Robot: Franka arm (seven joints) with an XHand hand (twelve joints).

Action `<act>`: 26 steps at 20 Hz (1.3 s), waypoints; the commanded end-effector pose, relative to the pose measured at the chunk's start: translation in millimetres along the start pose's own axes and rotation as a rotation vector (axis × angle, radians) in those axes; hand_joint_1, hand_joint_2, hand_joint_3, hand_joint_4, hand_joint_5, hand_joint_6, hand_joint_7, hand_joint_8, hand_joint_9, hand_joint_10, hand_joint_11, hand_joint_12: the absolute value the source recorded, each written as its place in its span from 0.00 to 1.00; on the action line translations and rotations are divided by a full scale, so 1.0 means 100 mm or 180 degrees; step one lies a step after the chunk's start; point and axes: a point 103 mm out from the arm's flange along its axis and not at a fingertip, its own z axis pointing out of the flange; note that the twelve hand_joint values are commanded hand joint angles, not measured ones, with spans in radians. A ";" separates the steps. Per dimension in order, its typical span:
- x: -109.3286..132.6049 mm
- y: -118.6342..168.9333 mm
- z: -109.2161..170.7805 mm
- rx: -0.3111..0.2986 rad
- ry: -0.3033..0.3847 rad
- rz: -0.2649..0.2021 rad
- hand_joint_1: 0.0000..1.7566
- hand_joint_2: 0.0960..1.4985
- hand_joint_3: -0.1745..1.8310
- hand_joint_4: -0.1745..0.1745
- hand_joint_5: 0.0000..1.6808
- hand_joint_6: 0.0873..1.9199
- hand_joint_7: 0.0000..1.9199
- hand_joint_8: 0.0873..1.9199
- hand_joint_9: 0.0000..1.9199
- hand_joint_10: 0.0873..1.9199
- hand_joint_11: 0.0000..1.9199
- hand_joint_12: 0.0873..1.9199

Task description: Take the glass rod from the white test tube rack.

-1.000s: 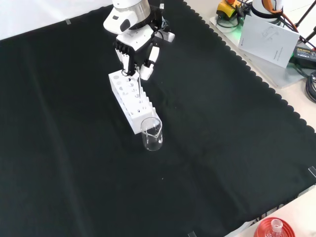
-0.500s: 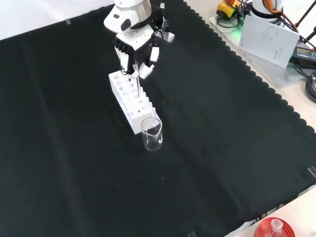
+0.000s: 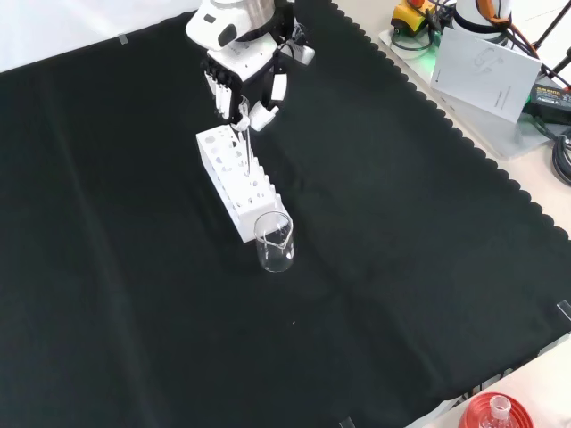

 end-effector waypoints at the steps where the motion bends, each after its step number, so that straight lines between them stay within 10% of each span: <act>1: 0.01 -0.05 -0.09 0.0049 -0.0022 0.0002 0.75 0.36 0.51 0.00 0.64 0.48 0.68 0.43 0.80 0.29 0.80 0.32; 26: 0.06 -0.14 -0.40 0.0063 -0.0033 -0.0013 0.75 0.34 0.52 0.00 0.65 0.46 0.70 0.41 0.81 0.28 0.79 0.32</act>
